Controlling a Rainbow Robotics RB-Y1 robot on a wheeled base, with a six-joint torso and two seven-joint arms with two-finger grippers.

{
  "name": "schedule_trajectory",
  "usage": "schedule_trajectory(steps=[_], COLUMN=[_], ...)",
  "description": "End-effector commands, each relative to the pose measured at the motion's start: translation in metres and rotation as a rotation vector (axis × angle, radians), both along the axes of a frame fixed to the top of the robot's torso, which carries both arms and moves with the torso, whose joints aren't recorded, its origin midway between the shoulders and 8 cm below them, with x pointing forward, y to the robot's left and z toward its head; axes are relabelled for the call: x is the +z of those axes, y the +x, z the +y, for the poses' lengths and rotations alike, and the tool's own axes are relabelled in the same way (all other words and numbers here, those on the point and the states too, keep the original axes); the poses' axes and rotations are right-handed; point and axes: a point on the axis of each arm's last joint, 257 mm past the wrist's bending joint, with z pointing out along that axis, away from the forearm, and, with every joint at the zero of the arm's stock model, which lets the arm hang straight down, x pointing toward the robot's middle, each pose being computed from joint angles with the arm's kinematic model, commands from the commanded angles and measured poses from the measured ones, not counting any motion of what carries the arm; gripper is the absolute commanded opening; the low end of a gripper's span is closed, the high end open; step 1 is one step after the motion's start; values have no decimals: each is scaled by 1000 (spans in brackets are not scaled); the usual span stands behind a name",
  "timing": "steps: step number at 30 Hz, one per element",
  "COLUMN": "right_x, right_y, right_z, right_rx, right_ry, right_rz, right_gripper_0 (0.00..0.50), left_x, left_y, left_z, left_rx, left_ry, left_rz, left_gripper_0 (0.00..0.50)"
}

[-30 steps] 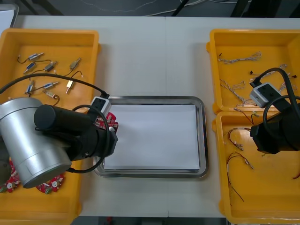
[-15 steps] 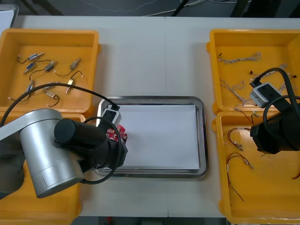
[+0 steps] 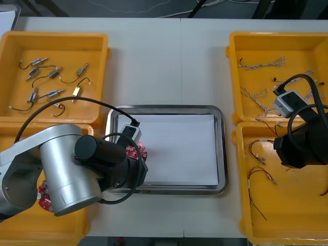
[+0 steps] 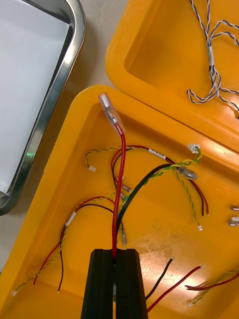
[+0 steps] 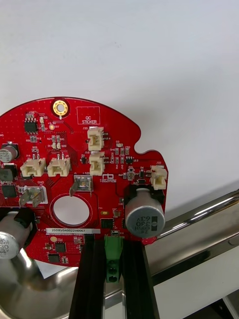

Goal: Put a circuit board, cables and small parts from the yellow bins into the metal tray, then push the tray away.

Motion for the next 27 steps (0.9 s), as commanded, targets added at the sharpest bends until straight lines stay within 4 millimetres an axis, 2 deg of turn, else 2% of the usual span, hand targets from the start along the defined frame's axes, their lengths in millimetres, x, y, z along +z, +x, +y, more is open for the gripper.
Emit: schedule_trajectory(steps=[1,17,27], right_x=[9,9,9], right_y=[3,3,3], right_z=[-4,-4,-4], right_rx=[40,40,40], right_ry=[-52,-52,-52], right_rz=[-22,-22,-22], right_gripper_0=[0,0,0], left_x=[8,-11,-18], left_y=[-1,-10,0], left_z=[-25,-23,-17], left_rx=[27,37,62], left_ry=[-69,-44,-30], left_rz=[11,54,37], left_gripper_0=[0,0,0])
